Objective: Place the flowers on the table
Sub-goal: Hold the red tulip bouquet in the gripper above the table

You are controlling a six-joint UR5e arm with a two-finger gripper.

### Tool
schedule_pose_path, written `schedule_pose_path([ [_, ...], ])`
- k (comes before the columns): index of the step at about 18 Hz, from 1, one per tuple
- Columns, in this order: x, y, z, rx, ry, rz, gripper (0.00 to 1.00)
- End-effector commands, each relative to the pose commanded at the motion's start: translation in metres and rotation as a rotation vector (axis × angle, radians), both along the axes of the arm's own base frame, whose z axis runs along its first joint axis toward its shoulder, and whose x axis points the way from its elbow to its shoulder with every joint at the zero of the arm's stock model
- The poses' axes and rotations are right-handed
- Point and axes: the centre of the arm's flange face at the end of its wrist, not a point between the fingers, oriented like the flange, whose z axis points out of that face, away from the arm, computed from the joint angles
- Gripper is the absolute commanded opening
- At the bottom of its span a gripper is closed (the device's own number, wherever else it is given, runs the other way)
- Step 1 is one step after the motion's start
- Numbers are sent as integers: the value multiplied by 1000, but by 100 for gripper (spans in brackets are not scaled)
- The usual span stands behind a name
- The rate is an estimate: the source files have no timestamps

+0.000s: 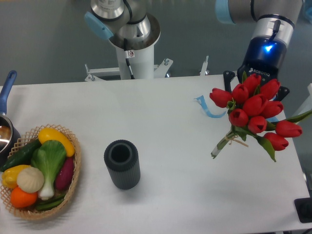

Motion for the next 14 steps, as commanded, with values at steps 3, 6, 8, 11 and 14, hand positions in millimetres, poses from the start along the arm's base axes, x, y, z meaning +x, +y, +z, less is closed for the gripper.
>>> schedule_pose_path([
  [3,1,0,3,0,0,2,39],
  [6,0,-5,5,-1,4,11,39],
  [8,0,-6,6,-19,13,24,39],
  [11,-4,-8,6,-108,51,83,39],
  [14,-2,-9,7,-166,74,119,39],
])
